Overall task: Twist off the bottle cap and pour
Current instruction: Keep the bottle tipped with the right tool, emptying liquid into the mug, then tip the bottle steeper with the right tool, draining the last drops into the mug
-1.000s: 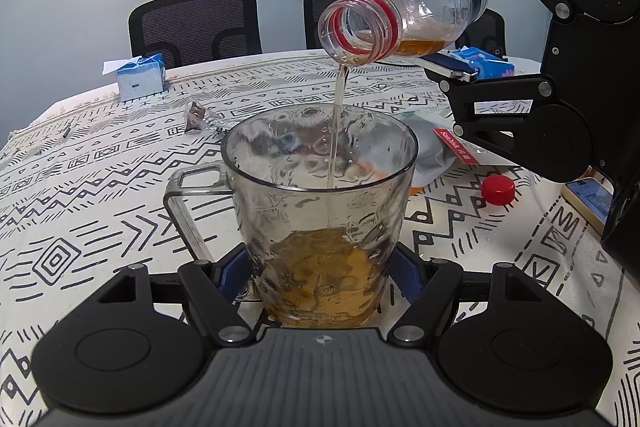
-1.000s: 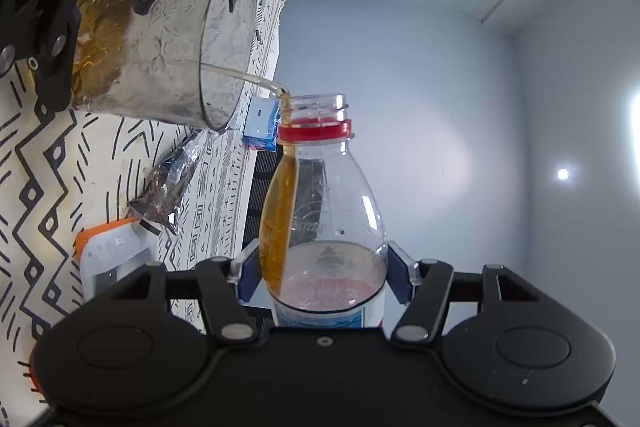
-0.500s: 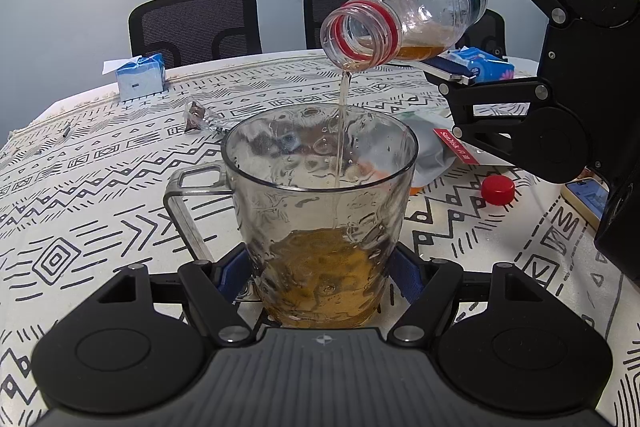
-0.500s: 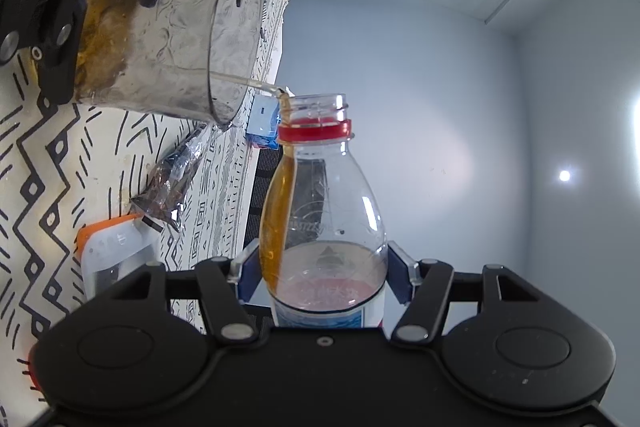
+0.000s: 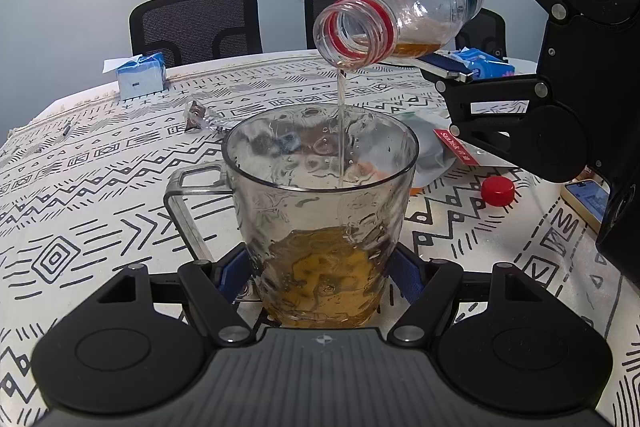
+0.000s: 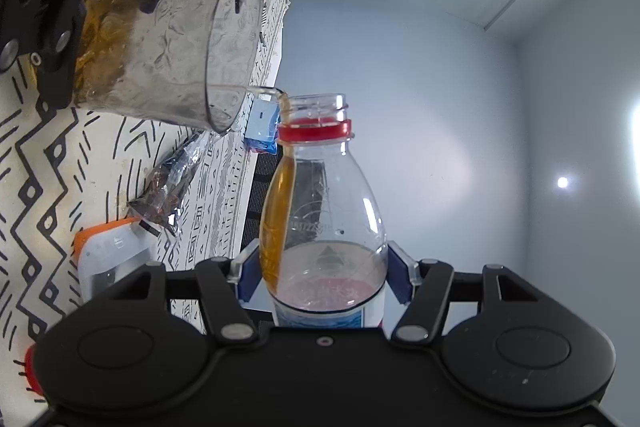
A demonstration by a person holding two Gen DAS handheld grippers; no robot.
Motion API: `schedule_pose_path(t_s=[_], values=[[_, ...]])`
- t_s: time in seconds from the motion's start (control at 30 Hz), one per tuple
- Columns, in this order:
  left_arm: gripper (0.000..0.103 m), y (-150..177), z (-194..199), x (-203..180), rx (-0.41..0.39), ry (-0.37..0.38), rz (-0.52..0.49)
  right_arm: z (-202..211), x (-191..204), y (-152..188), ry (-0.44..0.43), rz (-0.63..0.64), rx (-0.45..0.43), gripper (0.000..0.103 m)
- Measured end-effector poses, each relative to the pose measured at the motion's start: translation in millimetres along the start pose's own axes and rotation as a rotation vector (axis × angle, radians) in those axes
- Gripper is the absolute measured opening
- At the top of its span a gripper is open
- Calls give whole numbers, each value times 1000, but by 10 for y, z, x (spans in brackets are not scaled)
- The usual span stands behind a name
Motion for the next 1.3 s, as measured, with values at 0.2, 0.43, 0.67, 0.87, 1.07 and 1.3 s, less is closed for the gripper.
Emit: schedule_pose_path(t_s=[0.2,0.43,0.67,0.87,1.07,1.3], values=[[71,2,4,-1,0,0,0,4,-9,-7,7,8,-1,65],[71,-2,9,-3,1,-1,2,-12,17,-8,11,30,-4,65],[71,0,5,-2,1,-1,2,-28,25,8,12,36,-2,65],[71,0,6,-3,1,-1,3,-41,29,4,23,42,-5,65],[71,0,5,-4,1,-1,2,-48,45,7,21,47,-6,65],[71,-1,8,-5,1,0,3,49,12,-54,23,64,19,65]])
Point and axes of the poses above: each gripper's, at about its wrist camera, not at the fingertips, and z roughly against the way its jaws point, x to its left, y to its underside, the point moved 10 cm from there along -z, roughly the way its jaws point, and after that the axes turned 8 degrees about -y, right-handed, at the moved point
